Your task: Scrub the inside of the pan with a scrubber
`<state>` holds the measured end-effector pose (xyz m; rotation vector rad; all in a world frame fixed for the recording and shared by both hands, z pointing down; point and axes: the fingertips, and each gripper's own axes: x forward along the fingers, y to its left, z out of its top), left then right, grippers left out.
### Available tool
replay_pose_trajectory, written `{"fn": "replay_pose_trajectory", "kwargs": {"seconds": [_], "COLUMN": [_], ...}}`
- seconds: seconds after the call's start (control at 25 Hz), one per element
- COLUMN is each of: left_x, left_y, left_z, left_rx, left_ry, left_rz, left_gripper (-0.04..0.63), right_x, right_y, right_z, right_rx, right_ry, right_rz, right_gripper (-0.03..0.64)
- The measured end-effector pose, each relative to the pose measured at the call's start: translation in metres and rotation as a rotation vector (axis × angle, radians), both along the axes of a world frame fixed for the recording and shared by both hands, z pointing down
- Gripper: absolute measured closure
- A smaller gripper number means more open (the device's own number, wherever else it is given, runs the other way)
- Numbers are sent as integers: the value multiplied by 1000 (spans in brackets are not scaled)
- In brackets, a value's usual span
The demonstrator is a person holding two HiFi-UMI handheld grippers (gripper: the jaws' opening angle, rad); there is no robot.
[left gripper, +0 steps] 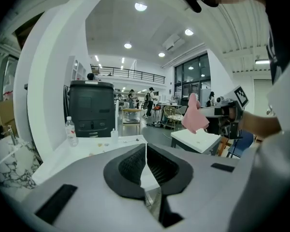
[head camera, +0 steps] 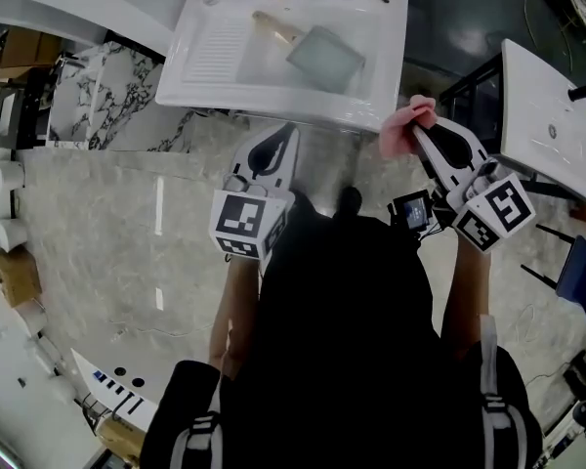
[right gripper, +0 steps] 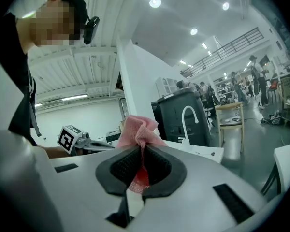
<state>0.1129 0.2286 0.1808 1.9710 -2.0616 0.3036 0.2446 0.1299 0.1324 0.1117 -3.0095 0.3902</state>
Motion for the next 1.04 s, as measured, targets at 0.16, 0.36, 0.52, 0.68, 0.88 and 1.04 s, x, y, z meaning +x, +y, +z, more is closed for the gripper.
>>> {"fn": "replay_pose_trajectory", "kwargs": {"seconds": [0.16, 0.36, 0.52, 0.68, 0.88, 1.04], "left_x": [-6, -8, -4, -1, 3, 7], "left_y": [11, 14, 18, 23, 23, 28], "left_z": [-3, -6, -1, 7, 5, 8], "left_rx": [14, 20, 16, -7, 1, -34], "left_ry": [20, 30, 35, 38, 34, 42], "left_rz": [-16, -16, -13, -6, -6, -8], "left_gripper": [557, 555, 555, 555, 555, 555], "right_x": [2, 1, 0, -3, -3, -2], "right_y": [6, 12, 22, 32, 34, 36], "right_z": [-5, -1, 2, -6, -8, -11], "right_rx": [14, 1, 3, 16, -9, -3], "right_ry": [-18, -10, -1, -5, -14, -12], "right_rz": [21, 17, -3, -20, -31, -38], "right_gripper": [582, 581, 581, 581, 582, 581]}}
